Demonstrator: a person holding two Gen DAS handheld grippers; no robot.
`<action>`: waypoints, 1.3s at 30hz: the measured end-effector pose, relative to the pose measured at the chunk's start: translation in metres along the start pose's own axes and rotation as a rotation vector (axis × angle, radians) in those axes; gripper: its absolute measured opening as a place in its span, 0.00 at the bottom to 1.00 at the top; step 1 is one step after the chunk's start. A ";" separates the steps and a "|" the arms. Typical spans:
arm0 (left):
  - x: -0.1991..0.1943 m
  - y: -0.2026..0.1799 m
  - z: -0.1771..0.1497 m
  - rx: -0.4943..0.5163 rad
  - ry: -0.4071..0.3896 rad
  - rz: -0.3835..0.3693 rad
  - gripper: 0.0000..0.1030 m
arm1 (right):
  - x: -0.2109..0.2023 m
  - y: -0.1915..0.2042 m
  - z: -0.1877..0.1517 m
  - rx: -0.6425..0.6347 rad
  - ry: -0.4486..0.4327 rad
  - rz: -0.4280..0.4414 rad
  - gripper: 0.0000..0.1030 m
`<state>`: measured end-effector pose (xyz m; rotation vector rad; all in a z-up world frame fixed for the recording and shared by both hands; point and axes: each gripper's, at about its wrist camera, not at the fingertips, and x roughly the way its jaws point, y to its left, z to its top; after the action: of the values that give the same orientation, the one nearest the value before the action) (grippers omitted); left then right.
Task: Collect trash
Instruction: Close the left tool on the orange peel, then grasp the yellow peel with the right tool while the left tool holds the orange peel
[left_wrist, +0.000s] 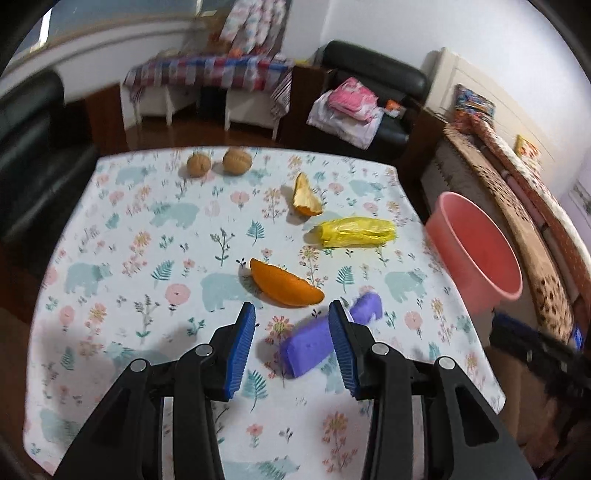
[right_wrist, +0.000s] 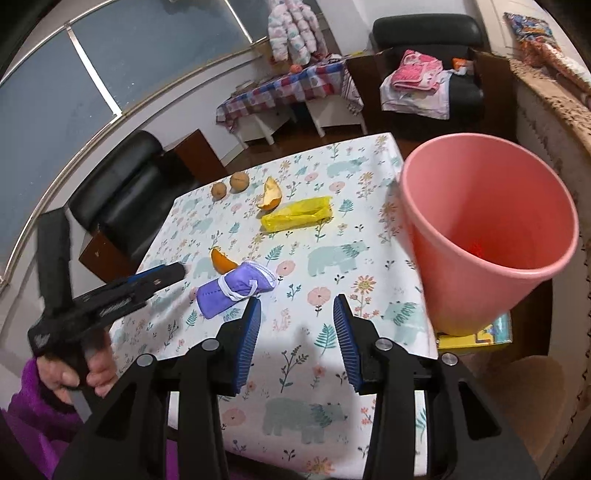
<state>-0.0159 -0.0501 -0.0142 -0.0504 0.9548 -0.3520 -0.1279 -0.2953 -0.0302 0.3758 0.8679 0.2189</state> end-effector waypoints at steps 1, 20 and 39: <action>0.006 0.002 0.004 -0.022 0.013 -0.002 0.39 | 0.003 -0.001 0.001 -0.001 0.004 0.005 0.41; 0.090 0.000 0.039 -0.153 0.186 0.102 0.38 | 0.063 -0.002 0.048 -0.156 0.046 -0.029 0.41; 0.054 0.034 0.042 -0.150 0.026 0.083 0.17 | 0.149 0.063 0.100 -0.291 0.110 0.014 0.41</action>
<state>0.0555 -0.0402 -0.0396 -0.1429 1.0045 -0.2040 0.0409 -0.2110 -0.0502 0.0989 0.9262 0.3762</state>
